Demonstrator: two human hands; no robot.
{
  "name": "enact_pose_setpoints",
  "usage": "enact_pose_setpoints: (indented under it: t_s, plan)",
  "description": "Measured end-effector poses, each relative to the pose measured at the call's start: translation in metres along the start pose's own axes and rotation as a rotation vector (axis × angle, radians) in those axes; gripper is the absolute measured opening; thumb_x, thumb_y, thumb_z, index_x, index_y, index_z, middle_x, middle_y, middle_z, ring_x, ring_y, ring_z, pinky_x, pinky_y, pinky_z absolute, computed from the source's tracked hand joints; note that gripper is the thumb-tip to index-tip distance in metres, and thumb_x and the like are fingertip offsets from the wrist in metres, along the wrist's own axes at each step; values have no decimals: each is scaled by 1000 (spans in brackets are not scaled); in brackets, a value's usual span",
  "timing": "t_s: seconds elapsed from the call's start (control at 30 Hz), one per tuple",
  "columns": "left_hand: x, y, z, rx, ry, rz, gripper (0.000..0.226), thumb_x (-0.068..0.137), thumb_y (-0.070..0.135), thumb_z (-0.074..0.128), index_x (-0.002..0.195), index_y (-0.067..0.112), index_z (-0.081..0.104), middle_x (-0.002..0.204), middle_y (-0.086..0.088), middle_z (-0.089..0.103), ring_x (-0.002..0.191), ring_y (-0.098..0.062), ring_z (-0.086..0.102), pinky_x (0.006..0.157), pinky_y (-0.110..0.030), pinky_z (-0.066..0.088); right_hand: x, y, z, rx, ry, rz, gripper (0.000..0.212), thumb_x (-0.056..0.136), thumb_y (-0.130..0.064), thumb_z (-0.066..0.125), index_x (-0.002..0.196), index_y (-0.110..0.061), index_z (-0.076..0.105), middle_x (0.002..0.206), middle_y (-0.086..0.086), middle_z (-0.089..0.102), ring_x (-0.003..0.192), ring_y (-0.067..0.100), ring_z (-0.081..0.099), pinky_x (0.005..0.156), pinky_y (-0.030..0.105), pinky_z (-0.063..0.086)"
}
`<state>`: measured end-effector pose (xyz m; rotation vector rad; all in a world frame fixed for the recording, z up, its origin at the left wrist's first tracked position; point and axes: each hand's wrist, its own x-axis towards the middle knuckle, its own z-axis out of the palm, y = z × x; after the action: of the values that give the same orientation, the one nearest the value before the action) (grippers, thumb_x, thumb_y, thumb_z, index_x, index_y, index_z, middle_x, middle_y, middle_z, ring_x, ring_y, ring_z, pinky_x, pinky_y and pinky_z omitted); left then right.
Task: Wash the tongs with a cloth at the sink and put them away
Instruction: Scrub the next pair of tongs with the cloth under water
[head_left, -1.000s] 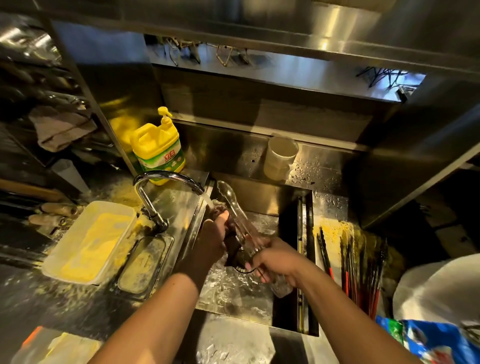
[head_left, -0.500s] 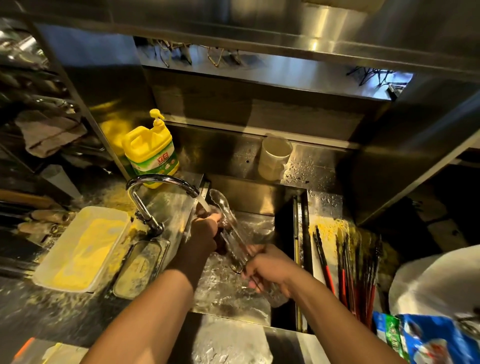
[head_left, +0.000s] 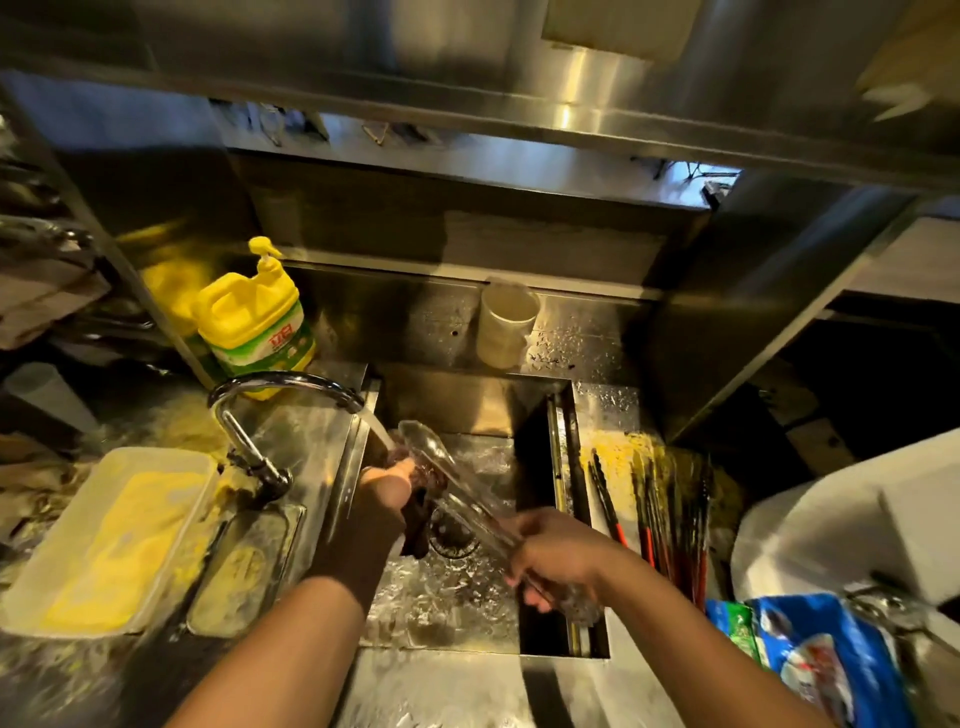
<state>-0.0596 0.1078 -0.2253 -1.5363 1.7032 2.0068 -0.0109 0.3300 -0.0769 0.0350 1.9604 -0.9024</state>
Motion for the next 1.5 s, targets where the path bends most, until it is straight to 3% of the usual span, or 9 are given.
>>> enact_pose_setpoints:
  t_s: [0.07, 0.2, 0.3, 0.53, 0.8, 0.9, 1.07, 1.2, 1.5]
  plan:
    - [1, -15, -1, 13, -26, -30, 55, 90, 23, 70, 130, -11, 56, 130, -29, 62, 114, -44, 63, 101, -52, 50, -6, 6, 3, -51, 29, 37, 55, 83, 4, 60, 136, -8, 52, 81, 17, 61, 50, 14, 54, 46, 25, 49]
    - [-10, -47, -1, -159, -189, -142, 38, 92, 7, 61, 124, -12, 58, 101, -20, 62, 75, -30, 63, 77, -41, 51, -16, 9, 7, -221, 240, 2, 48, 82, -14, 60, 129, -21, 57, 81, 4, 66, 59, 18, 62, 56, 32, 56]
    - [-19, -58, -3, -40, -180, -69, 30, 90, 6, 63, 115, -12, 64, 89, -21, 67, 74, -27, 62, 70, -34, 48, -22, 15, 6, -275, 469, -37, 53, 82, -27, 59, 134, -28, 50, 99, 5, 69, 80, 23, 68, 70, 36, 58]
    - [-78, -44, 20, 217, -278, 200, 27, 90, 21, 68, 110, 4, 62, 106, -22, 69, 88, -30, 64, 75, -33, 46, -54, 48, 0, -460, 803, 64, 81, 89, -34, 61, 156, -32, 16, 134, 16, 56, 115, 33, 61, 90, 39, 51]
    - [-200, -51, 86, 226, -613, 412, 27, 91, 16, 67, 117, 11, 64, 106, -14, 69, 93, -26, 66, 83, -33, 49, -145, 125, 14, -322, 1051, 15, 76, 84, -36, 61, 150, -41, 22, 125, 11, 58, 115, 33, 59, 92, 45, 49]
    - [-262, -74, 109, 264, -705, 483, 11, 90, 18, 68, 101, 18, 65, 97, -12, 71, 79, -24, 68, 68, -29, 53, -188, 165, 22, -277, 1151, -5, 73, 81, -36, 58, 145, -45, 22, 117, 7, 58, 107, 33, 61, 81, 44, 53]
    - [-371, -132, 142, 351, -928, 606, 11, 92, 9, 64, 82, 13, 64, 74, -8, 65, 58, -13, 63, 47, -14, 47, -271, 246, 31, -115, 1253, 68, 80, 80, -34, 57, 150, -46, 20, 119, 4, 57, 110, 28, 59, 83, 38, 51]
    - [-455, -188, 171, 380, -1120, 581, 11, 92, 8, 63, 82, 13, 64, 82, -13, 66, 75, -25, 64, 70, -30, 51, -341, 313, 41, 122, 1330, 83, 77, 79, -33, 56, 150, -44, 27, 133, -2, 59, 115, 19, 58, 89, 35, 50]
    - [-631, -317, 231, 461, -1427, 421, 10, 91, 22, 67, 100, 23, 69, 81, 2, 77, 70, -10, 75, 51, -20, 54, -482, 448, 45, 1073, 1428, -37, 54, 88, -19, 63, 138, -29, 45, 85, 5, 66, 53, 13, 60, 44, 27, 49]
